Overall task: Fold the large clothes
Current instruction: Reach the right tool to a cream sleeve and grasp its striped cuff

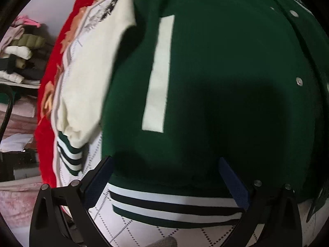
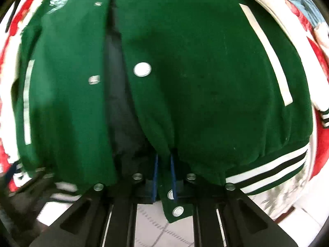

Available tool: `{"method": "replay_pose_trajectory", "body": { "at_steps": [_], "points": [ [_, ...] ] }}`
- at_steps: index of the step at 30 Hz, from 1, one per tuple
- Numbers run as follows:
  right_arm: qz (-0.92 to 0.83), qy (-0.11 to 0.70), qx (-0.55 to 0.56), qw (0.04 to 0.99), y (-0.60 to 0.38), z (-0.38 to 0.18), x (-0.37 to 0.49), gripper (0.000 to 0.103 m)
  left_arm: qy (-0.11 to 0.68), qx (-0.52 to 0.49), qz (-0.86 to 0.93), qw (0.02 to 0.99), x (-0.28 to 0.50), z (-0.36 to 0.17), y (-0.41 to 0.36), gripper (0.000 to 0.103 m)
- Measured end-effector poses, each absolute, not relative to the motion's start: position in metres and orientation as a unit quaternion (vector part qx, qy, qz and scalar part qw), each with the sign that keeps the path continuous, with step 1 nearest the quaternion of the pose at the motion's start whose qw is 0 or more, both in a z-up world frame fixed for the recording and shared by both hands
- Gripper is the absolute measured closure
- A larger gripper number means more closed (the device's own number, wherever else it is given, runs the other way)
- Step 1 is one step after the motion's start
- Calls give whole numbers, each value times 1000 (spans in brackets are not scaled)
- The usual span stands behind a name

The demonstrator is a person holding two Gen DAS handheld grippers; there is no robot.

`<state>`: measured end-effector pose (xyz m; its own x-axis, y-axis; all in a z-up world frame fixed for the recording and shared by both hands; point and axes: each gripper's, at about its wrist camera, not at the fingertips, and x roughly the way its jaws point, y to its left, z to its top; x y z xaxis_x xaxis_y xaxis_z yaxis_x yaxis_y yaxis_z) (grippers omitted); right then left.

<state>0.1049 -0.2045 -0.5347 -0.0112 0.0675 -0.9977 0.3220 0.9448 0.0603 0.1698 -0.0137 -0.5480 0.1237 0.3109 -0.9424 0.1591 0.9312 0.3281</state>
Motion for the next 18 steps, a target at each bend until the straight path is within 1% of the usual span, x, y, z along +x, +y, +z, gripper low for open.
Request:
{"method": "replay_pose_trajectory", "body": {
  "at_steps": [2,3,4,5,6,7,8,9,10,11,12,15,18],
  "points": [
    [-68,702,124,698,-192,-531,103,92,659,178,45,729,168,-548,-11,0],
    [-62,704,117,698,-188,-535,103,92,660,180,42,729,169,-548,-10,0],
    [-56,714,104,690,-184,-551,103,92,661,182,41,727,172,-549,-10,0],
    [-50,724,103,680,-184,-564,104,90,663,185,39,724,174,-548,-9,0],
    [-36,733,119,668,-188,-577,106,81,666,189,39,721,176,-545,-10,0],
    [-28,735,138,663,-189,-581,112,78,666,191,40,720,178,-540,-10,0],
    [-20,731,171,660,-197,-584,114,70,664,190,40,722,179,-532,-13,0],
    [-16,721,204,662,-208,-583,112,56,660,186,37,727,182,-522,-18,0],
    [-23,708,234,666,-222,-578,109,45,655,181,32,733,187,-512,-24,0],
    [-36,689,263,674,-239,-570,105,25,651,178,29,737,191,-505,-31,0],
    [-56,663,295,686,-261,-559,98,17,644,172,22,745,198,-495,-43,0],
    [-143,600,376,691,-326,-526,76,17,625,166,-4,763,217,-482,-94,0],
    [-254,536,445,671,-402,-516,48,17,615,158,-20,772,237,-492,-148,0]
  ]
}}
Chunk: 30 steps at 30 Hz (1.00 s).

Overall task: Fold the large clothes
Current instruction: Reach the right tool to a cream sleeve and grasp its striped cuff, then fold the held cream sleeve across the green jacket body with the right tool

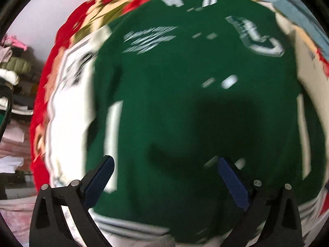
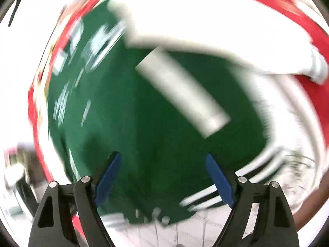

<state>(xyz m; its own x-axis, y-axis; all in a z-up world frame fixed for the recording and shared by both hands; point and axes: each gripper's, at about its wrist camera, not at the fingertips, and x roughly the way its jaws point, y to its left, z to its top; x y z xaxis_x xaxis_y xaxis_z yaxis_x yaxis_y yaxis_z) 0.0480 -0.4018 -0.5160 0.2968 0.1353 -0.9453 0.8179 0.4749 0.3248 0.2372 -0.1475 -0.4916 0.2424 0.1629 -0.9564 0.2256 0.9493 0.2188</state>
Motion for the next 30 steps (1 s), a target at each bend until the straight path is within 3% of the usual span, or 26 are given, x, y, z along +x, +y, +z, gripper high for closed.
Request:
{"method": "replay_pose_trajectory", "body": {
  "at_steps": [6,11,13,14,17,21,25,30],
  "points": [
    [-395,398,577,594,-535,-557,-4,20,598,211,-32,772,269,-546,-261,0],
    [-412,290,612,610,-565,-580,0,39,579,229,-34,782,294,-557,-304,0],
    [-417,278,605,618,-576,-585,7,69,578,229,-32,783,304,-558,-313,0],
    [-414,278,606,619,-579,-583,13,93,579,226,-32,782,309,-557,-313,0],
    [-410,267,582,650,-584,-556,37,95,583,211,-26,784,318,-550,-306,0],
    [-381,266,517,719,-571,-474,66,96,585,176,-1,792,340,-526,-275,0],
    [-309,292,438,792,-529,-400,142,96,597,137,48,789,348,-506,-224,0],
    [-182,349,323,860,-429,-353,262,96,605,79,132,782,357,-486,-128,0]
  ]
}}
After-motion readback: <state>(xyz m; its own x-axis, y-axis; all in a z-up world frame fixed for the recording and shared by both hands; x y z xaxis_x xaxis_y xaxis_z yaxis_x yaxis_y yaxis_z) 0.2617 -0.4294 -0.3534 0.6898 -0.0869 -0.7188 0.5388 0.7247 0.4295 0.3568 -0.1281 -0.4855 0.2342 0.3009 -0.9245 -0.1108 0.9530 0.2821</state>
